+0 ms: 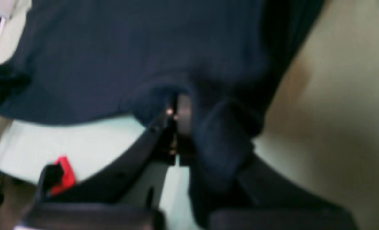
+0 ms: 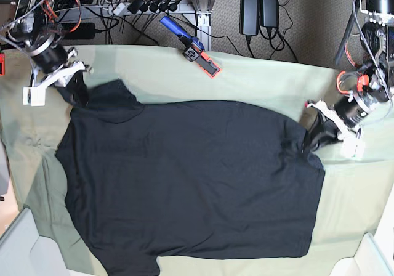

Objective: Fold the T-shirt properly
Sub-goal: 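Lift the held shirt edge with both grippers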

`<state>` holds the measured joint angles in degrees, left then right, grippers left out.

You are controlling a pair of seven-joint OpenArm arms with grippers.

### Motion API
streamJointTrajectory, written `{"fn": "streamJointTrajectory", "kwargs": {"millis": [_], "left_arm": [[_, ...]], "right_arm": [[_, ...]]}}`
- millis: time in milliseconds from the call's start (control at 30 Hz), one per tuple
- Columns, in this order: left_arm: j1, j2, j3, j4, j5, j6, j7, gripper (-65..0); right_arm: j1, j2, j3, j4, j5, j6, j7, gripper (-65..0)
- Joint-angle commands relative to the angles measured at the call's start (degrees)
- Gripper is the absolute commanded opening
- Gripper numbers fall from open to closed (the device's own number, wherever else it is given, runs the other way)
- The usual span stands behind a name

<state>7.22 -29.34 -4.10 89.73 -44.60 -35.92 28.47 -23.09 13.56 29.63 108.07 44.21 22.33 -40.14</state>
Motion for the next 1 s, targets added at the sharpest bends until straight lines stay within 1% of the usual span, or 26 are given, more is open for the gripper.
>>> {"fn": "streamJointTrajectory", "kwargs": {"millis": [0,133,233,367,500,567,667,767,967], "left_arm": [[-2.1,-0.4,-0.4,-0.7,-0.6,-1.0,-1.3,-65.0],[-8.2,1.6,-0.4,-9.4,-0.6,-1.0,-1.3,-65.0],[-12.4,2.9,-0.4,-15.1,-0.5,-1.0,-1.6,-65.0],[-16.7,3.1,-0.4,-20.7,1.8,-1.0,-3.0,-65.0],[-19.0,3.1,-0.4,-23.7,2.3,-1.0,-3.0,-65.0],[-19.7,3.1,-0.4,-24.5,2.5,-1.0,-3.3,-65.0],[-20.5,3.1,-0.4,-25.8,4.8,-1.0,-4.8,-65.0],[-21.6,3.2,-0.3,-28.5,5.0,-1.0,-5.6,-65.0],[-24.7,3.2,-0.3,-33.7,5.0,-1.0,-7.1,-65.0]], "right_arm": [[1.6,0.9,0.4,0.3,0.3,4.7,1.4,-65.0],[8.0,1.6,0.0,-3.6,-0.3,4.7,1.6,-65.0],[13.3,3.3,-1.4,-8.4,-1.0,4.7,1.8,-65.0],[20.5,6.0,-4.9,-15.1,-3.6,4.7,2.8,-65.0],[28.0,7.5,-8.3,-22.1,-4.4,4.7,2.9,-65.0],[31.8,7.7,-10.0,-25.6,-5.4,4.7,3.0,-65.0],[37.0,7.6,-12.8,-30.4,-7.1,4.7,3.3,-65.0],[41.4,7.6,-15.6,-34.4,-9.1,4.7,3.7,-65.0],[46.5,7.5,-19.0,-39.2,-14.8,4.7,8.3,-65.0]]}}
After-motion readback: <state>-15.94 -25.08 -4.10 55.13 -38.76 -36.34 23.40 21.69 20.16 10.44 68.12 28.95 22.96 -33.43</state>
